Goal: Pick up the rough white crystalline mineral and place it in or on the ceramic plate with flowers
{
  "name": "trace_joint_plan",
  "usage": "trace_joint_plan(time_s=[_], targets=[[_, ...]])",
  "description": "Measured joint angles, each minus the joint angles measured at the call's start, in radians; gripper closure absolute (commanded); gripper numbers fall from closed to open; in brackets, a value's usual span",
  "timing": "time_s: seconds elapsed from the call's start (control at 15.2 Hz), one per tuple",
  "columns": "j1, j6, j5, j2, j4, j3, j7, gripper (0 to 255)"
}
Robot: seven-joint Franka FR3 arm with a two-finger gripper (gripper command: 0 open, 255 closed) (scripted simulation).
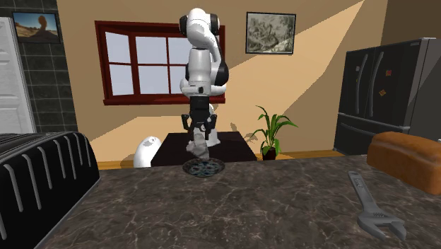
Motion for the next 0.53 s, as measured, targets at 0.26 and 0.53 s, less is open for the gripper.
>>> trace_joint_plan(time_s=[0.26, 0.53], targets=[[-0.003, 0.089, -0.006, 0.075, -0.011, -0.006, 0.0, 255], [-0.004, 0.117, -0.007, 0.094, -0.005, -0.008, 0.0, 255]])
